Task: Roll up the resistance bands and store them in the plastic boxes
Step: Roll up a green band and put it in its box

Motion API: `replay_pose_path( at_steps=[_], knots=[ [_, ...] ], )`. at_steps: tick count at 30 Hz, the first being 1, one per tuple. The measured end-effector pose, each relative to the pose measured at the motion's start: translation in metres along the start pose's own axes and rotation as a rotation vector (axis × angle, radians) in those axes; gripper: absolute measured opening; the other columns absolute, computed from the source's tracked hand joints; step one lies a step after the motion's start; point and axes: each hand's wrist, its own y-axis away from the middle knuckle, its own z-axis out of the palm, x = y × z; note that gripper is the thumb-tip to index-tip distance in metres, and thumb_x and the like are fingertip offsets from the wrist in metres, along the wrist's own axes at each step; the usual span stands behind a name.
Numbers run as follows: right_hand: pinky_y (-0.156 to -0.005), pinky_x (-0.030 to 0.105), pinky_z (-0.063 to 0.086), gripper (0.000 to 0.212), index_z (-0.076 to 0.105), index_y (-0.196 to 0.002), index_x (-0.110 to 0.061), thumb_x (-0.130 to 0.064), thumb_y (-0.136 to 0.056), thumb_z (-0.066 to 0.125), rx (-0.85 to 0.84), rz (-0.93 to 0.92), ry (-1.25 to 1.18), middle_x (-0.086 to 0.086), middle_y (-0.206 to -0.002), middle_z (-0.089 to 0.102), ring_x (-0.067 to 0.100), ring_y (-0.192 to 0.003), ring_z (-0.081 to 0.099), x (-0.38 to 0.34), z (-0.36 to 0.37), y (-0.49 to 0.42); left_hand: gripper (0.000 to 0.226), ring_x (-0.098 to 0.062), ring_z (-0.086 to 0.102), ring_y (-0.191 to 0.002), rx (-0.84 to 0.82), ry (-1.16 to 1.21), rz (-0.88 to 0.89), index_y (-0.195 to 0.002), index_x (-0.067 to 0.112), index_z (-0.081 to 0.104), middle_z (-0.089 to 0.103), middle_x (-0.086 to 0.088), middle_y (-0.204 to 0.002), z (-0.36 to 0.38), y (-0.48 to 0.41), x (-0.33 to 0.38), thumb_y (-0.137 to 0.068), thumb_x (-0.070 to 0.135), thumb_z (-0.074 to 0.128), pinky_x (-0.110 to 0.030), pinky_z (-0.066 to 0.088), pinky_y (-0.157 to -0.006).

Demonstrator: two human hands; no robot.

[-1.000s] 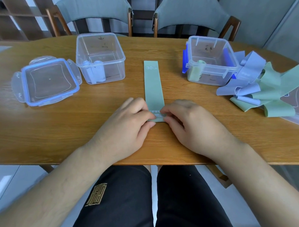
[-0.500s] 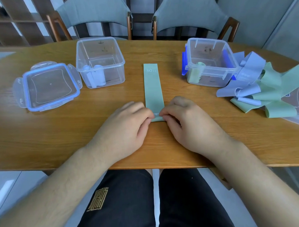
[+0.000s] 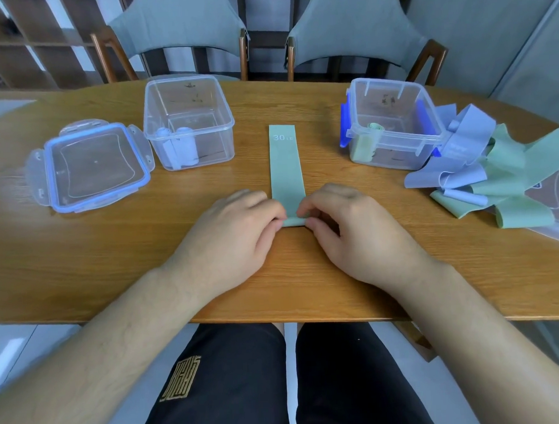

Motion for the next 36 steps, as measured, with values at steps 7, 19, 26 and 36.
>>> replay_pose_path(
  at_steps=[7, 19, 26, 36],
  knots=[
    [-0.087, 0.021, 0.044, 0.014, 0.072, -0.100, -0.012, -0.007, -0.092, 0.061, 0.015, 0.018, -0.012, -0.001, -0.101, 0.057, 0.013, -0.097, 0.056, 0.003, 0.005, -0.007, 0.017, -0.009, 0.052, -0.091, -0.017, 0.064, -0.027, -0.106, 0.017, 0.074, 0.056, 0.008, -0.096, 0.002, -0.007, -0.010, -0.096, 0.025, 0.062, -0.023, 0.043, -0.082],
    [-0.079, 0.010, 0.039, 0.013, 0.074, -0.098, -0.015, -0.015, -0.086, 0.070, -0.059, -0.002, 0.016, -0.004, -0.097, 0.059, 0.005, -0.090, 0.051, 0.012, -0.001, -0.022, 0.016, -0.008, 0.055, -0.089, -0.095, 0.148, -0.036, -0.102, 0.021, 0.073, 0.051, 0.014, -0.097, 0.000, -0.024, -0.023, -0.091, 0.032, 0.068, -0.033, 0.049, -0.081],
    [-0.075, 0.022, 0.051, 0.012, 0.073, -0.095, -0.026, -0.016, -0.087, 0.072, -0.400, 0.146, -0.240, -0.012, -0.086, 0.062, 0.004, -0.076, 0.058, 0.022, -0.025, -0.057, 0.011, 0.003, 0.058, -0.076, -0.279, 0.201, -0.016, -0.095, 0.027, 0.071, 0.060, 0.014, -0.081, -0.014, -0.054, -0.033, -0.086, 0.032, 0.075, -0.009, 0.041, -0.066],
    [-0.069, 0.015, 0.043, 0.009, 0.073, -0.092, -0.018, -0.010, -0.090, 0.070, -0.067, 0.045, -0.292, -0.009, -0.086, 0.062, 0.014, -0.076, 0.058, 0.039, 0.001, -0.048, 0.010, -0.009, 0.057, -0.076, -0.106, 0.282, 0.000, -0.086, 0.021, 0.071, 0.055, 0.012, -0.081, 0.005, -0.049, -0.049, -0.094, 0.020, 0.065, -0.012, 0.038, -0.065]
  ],
)
